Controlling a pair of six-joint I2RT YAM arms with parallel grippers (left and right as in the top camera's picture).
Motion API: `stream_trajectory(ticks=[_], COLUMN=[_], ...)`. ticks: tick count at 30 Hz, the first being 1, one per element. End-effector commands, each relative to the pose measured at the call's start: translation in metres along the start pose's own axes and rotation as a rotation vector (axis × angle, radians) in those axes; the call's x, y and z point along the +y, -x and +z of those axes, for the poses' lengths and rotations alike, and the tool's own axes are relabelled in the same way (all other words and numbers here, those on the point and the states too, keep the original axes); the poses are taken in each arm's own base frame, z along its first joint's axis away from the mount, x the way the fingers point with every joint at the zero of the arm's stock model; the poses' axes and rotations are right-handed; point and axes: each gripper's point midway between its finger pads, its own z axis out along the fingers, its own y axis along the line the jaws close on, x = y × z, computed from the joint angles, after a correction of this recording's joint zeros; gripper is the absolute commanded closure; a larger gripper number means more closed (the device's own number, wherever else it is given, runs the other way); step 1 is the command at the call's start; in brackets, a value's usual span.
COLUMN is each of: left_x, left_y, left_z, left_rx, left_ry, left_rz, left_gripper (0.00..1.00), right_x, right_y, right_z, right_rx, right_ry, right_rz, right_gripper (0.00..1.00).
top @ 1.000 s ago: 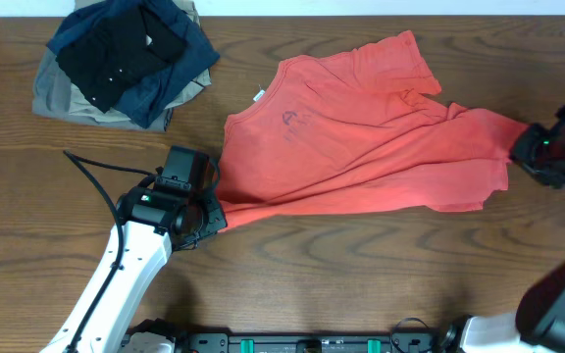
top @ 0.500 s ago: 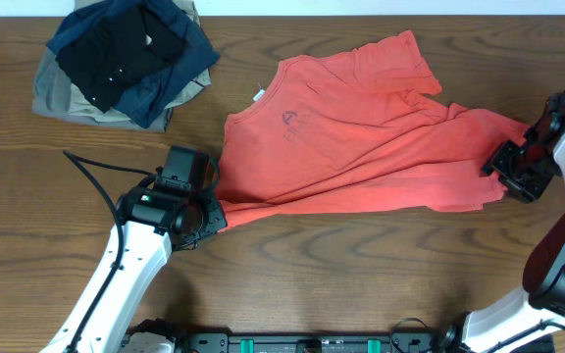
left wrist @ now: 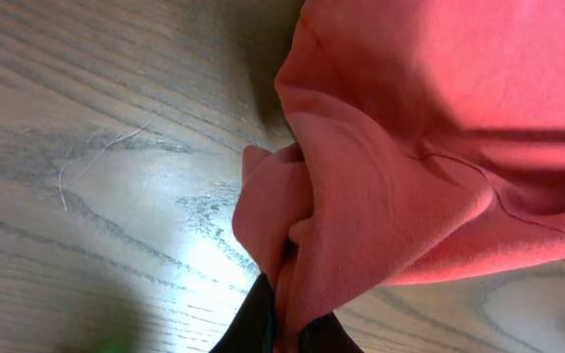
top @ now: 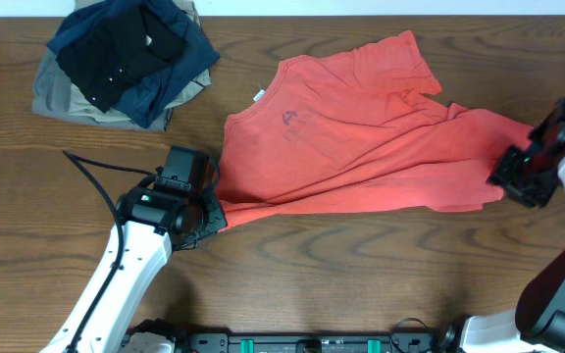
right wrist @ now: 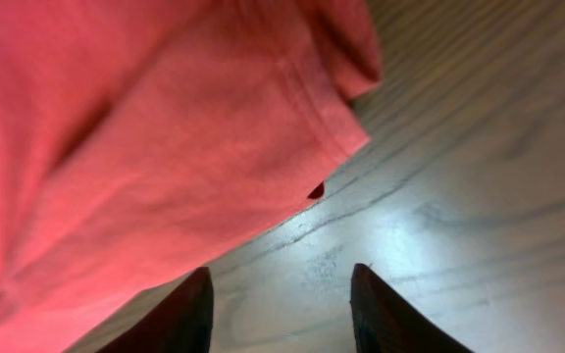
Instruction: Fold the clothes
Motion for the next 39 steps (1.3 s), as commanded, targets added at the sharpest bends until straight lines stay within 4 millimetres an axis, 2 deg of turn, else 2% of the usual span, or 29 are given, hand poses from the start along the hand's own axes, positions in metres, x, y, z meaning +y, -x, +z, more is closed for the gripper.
stream_trajectory(ticks=[1,5,7,9,12,17,27,31,39], left_x=[0.000,0.000,0.000,0.000,0.000,-0.001,-0.001,-0.001,-0.001], left_y=[0.000,0.000,0.000,0.000,0.001,0.002,0.002,0.002,0.002], left_z=[-0.001,-0.001,-0.001,-0.001,-0.001,-0.001,-0.001,-0.001,-0.001], left_rx=[-0.006,-0.006,-0.006,-0.006,-0.009,-0.011,-0.011,-0.012,-0.011], left_ry=[0.001,0.001,0.001,0.001,-0.001,-0.003,-0.003,-0.004,-0.003], left_rz=[0.001,0.001,0.001,0.001,0.001,0.001,0.002,0.001,0.006], left_gripper=[0.94,0.94,0.94,0.94,0.94,0.94,0.94,0.94,0.94], right_x=[-0.004,-0.005,-0.006,-0.007,-0.014,-0.014,-0.015,-0.015,-0.012], right_y=[-0.015,-0.016,-0.017,-0.020,-0.021,-0.021,-0.019,-0.021,-0.015], right_z=[0.027,0.039,0.044,0.048,0.053,0.057,0.072,0.072,0.068], right_rx=[0.045,0.029,0.021,0.026,0.020,0.010,-0.035,-0.028,-0.044], right_ry=[-0.019,-0.015,-0.013,-0.017,-0.048,-0.044,-0.034,-0.032,-0.026], right_rz=[-0.071,-0.094,-0.094,-0.094,-0.094,-0.095,-0.108,-0.113,-0.129], right_gripper=[0.58,0.55,0.41,0.39,0.39,0.45,0.45,0.55,0.53])
